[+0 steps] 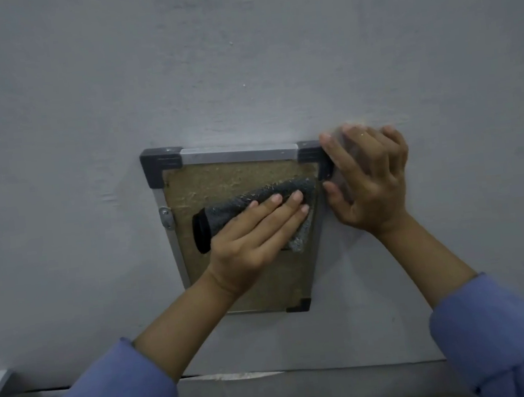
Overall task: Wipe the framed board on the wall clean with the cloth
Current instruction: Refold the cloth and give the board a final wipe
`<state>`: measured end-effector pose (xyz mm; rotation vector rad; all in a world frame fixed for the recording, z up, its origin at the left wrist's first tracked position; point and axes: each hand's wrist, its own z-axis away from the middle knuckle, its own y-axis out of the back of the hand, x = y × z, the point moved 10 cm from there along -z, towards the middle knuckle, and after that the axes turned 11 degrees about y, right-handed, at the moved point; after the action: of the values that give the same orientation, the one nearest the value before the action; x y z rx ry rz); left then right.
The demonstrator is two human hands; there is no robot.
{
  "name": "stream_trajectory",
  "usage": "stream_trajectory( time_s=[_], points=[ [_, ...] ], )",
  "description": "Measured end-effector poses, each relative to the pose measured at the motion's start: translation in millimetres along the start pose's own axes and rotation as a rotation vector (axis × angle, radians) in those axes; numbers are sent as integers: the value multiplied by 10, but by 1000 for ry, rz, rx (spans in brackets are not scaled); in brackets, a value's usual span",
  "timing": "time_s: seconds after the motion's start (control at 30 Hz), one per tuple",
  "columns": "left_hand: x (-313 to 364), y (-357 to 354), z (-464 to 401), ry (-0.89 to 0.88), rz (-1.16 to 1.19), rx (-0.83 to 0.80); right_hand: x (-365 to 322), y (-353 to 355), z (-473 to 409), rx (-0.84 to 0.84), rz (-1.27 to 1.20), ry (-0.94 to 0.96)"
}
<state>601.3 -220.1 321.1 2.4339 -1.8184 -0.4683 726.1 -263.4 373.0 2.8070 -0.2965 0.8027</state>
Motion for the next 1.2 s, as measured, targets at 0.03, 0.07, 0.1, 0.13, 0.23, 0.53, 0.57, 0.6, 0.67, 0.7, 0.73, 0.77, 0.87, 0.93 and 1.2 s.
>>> stream_trajectory(
  time_s=[0.03, 0.07, 0.1, 0.13, 0.23, 0.53, 0.57, 0.6, 0.67, 0.7, 0.73, 0.77, 0.87, 0.93, 1.2],
  points=[
    [36, -19, 69, -7, 2, -16, -1, 9, -3, 3, 1, -1],
    [88, -52, 168, -21, 8, -47, -4, 13, -4, 5, 2, -2],
    [151, -93, 291, -36, 22, -90, -10, 14, -2, 4, -2, -7],
    [211, -138, 418, -46, 38, -136, -10, 14, -2, 4, -4, -14],
    [328, -273, 827, -69, 114, -289, -11, 7, -5, 5, -2, -20],
    [387, -312, 1554, 88, 193, -574, -13, 1, 10, 16, 21, -5],
    [347, -259, 1500, 160, 203, -549, -13, -2, 13, 16, 23, -4],
    [291, -185, 1437, 230, 205, -515, -12, -2, 18, 17, 24, -3],
    [141, -6, 1261, 342, 186, -433, -10, -4, 26, 16, 25, -4],
    [56, 102, 1139, 381, 158, -373, -9, -5, 29, 14, 23, -5],
    [-43, 226, 993, 418, 124, -292, -8, -7, 27, 15, 23, -6],
    [-147, 358, 837, 453, 92, -195, -6, -5, 25, 15, 24, -6],
    [-429, 756, 340, 514, 34, 131, -5, 2, 22, 16, 31, -7],
    [-530, 847, 79, 494, 49, 266, -15, 0, 25, 9, 33, -4],
    [-285, 78, 50, 127, -198, -77, -31, 8, 12, 4, 50, 5]
  ],
)
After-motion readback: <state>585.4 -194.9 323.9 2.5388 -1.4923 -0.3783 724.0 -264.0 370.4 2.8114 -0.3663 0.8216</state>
